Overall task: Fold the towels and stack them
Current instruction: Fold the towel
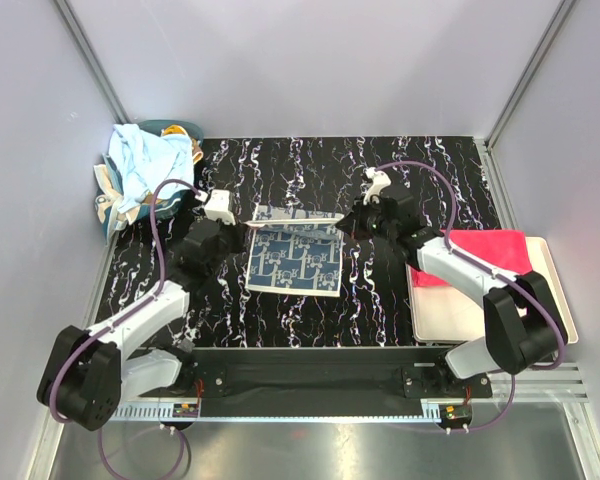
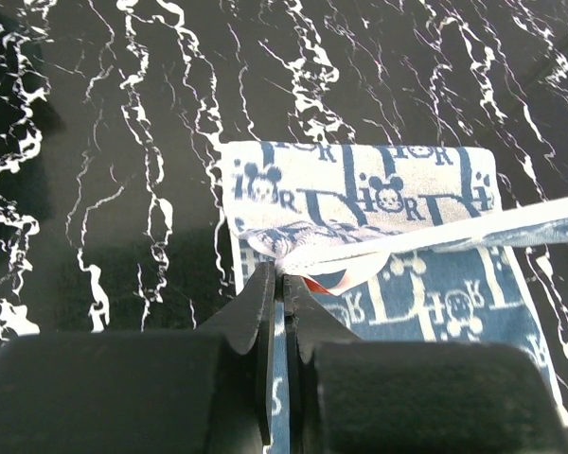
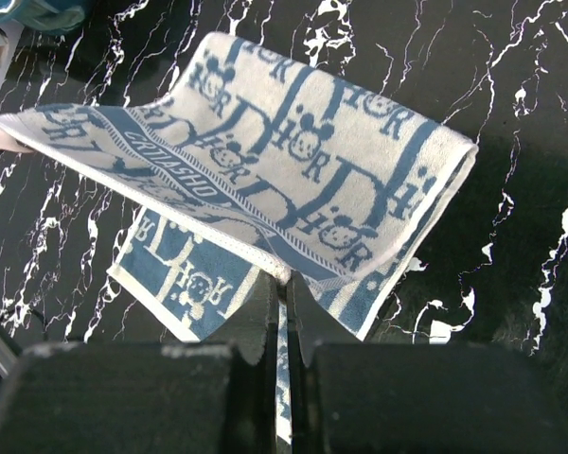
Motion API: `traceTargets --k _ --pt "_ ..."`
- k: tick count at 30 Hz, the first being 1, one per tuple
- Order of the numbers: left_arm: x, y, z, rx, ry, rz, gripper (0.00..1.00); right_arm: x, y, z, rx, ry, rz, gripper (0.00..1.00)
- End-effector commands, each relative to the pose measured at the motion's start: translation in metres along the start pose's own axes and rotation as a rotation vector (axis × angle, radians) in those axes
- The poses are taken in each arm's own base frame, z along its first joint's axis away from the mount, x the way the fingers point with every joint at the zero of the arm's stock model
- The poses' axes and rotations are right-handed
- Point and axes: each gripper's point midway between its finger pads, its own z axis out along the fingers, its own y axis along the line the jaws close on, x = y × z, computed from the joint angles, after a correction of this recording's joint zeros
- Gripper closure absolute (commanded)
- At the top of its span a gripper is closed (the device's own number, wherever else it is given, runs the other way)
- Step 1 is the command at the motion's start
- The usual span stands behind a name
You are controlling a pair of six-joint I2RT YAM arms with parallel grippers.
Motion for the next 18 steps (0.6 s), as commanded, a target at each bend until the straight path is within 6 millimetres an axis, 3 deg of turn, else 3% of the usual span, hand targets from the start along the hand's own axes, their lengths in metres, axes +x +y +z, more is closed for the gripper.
traceTargets --k 1,8,18 --pt "-0.014 0.007 -0.007 -0.023 -0.076 0.001 1.00 -0.017 -0.005 -0.011 0.059 -0.071 -0.013 1.00" --pt "0.007 0.006 -0.010 -0.006 -0.028 -0.025 1.00 -0.008 -0.004 -0.016 0.062 -0.065 -0.011 1.00" --pt "0.016 0.010 -0.013 -0.021 -0.018 -0.041 1.00 0.015 0.001 -0.017 0.041 -0.031 -0.001 1.00"
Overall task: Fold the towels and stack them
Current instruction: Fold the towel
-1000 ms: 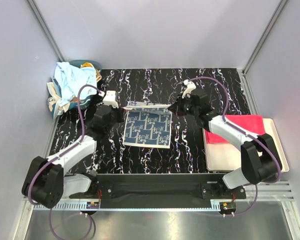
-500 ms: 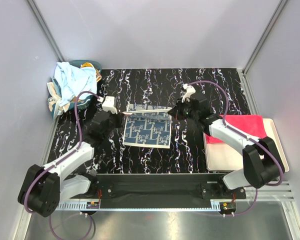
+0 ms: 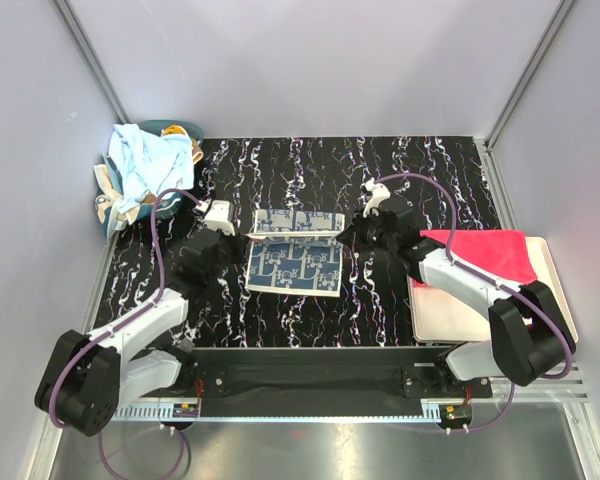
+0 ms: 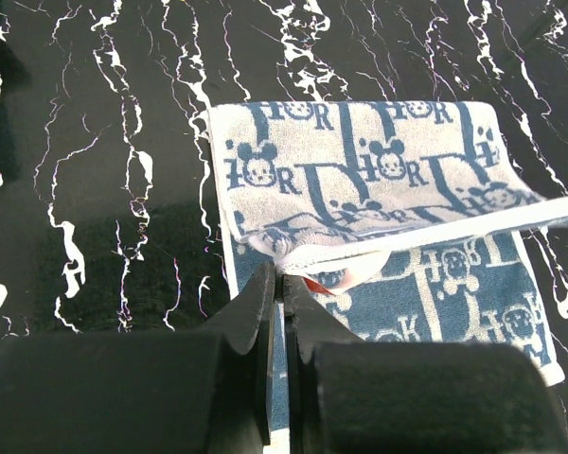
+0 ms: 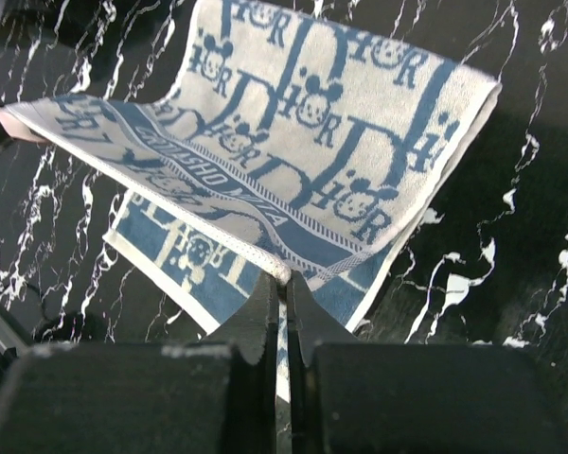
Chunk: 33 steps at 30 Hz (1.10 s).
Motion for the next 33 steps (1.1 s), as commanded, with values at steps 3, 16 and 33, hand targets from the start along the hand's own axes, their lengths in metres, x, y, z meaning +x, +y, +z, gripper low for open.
traceTargets --k 3,16,33 --pt "-0.017 0.012 -0.004 -0.059 -0.071 -0.009 1.00 -0.008 -0.004 -0.006 0.042 -0.054 -0.009 1.00" --pt "-0.006 0.015 -0.009 -0.072 -0.040 -0.016 0.99 0.006 0.002 -0.012 0.014 -0.033 -0.003 1.00" --pt "0.039 0.012 -0.015 -0.051 0.084 -0.133 0.88 0.042 0.004 -0.008 -0.017 0.044 0.055 1.00"
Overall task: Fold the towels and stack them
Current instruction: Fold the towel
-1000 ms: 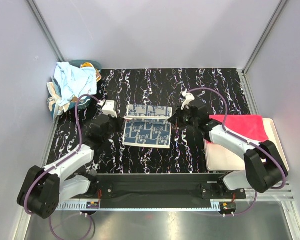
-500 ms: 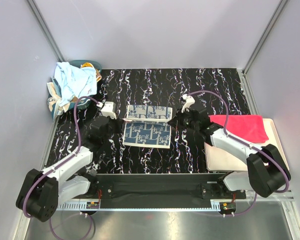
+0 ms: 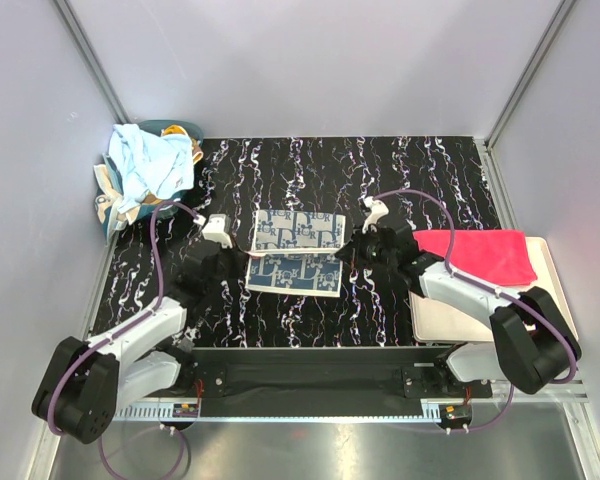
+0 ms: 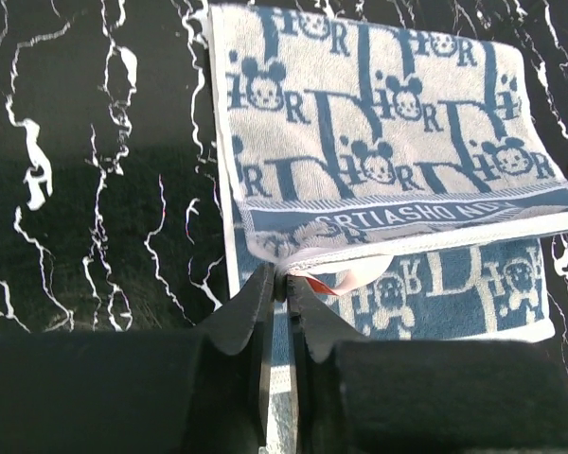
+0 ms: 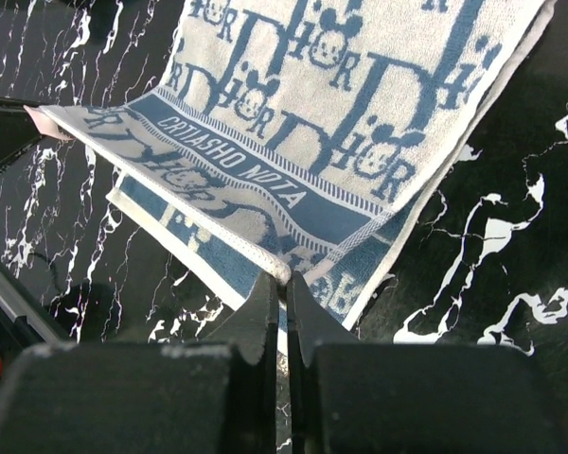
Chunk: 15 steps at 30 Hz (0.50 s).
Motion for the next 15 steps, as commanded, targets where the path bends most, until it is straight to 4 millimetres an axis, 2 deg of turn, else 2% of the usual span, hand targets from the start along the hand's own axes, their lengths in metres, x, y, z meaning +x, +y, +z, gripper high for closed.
traceTargets --k 1,7,8,11,12,15 --pt "-0.004 0.006 -0.002 -0.034 -0.022 -0.038 0.87 0.005 -0.001 -0.001 0.003 0.001 0.022 0.98" --pt "-0.001 0.001 -0.008 -0.021 0.009 -0.075 0.77 0.019 0.003 -0.005 -0.024 0.035 0.055 0.82" --pt "-0.001 0.001 -0.009 -0.017 0.012 -0.078 0.76 0.019 0.004 -0.008 -0.026 0.038 0.060 0.76" --pt "-0.002 -0.002 -0.014 -0.005 0.015 -0.098 0.73 0.020 0.007 -0.017 -0.031 0.037 0.068 0.64" --pt "-0.003 -0.003 -0.018 -0.005 0.011 -0.104 0.72 0.026 0.006 -0.020 -0.026 0.060 0.073 0.57" --pt "-0.005 -0.004 -0.023 -0.007 -0.004 -0.160 0.68 0.027 0.009 -0.031 -0.017 0.063 0.090 0.48"
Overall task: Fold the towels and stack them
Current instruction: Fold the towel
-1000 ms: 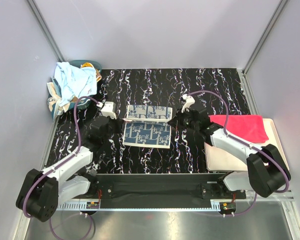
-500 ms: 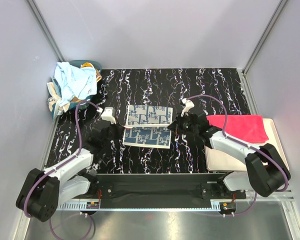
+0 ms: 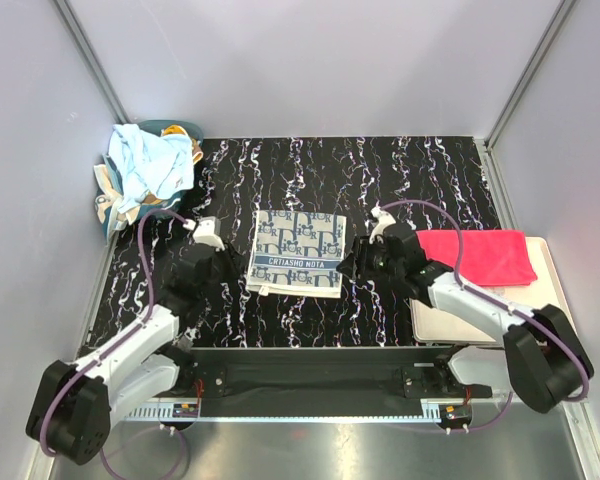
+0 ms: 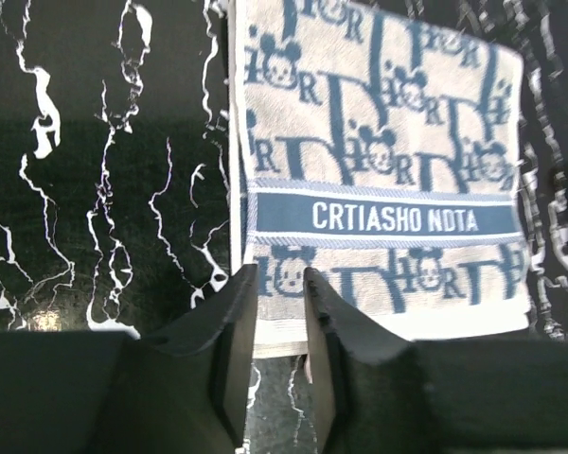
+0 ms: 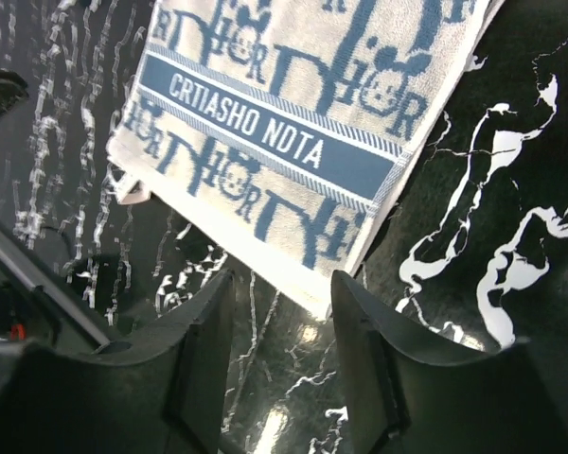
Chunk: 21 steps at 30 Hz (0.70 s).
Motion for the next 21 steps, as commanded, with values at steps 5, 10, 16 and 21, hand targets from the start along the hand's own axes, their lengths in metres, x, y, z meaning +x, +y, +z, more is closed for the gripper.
traceTargets --k 5,10,16,21 --pt "-0.003 0.001 -0.002 -0.051 0.009 -0.135 0.65 -0.004 -0.001 -0.019 0.074 -0.002 0.066 0.50" --pt "0.007 0.005 0.015 -0.102 0.077 -0.174 0.65 0.005 -0.012 -0.002 0.129 0.029 0.126 0.56" --pt "-0.024 0.011 0.038 -0.181 0.025 -0.136 0.59 -0.022 -0.025 0.011 0.245 -0.040 0.162 0.58" --pt "-0.070 0.006 0.077 -0.129 0.010 -0.114 0.58 -0.084 -0.025 0.024 0.331 -0.122 0.100 0.56"
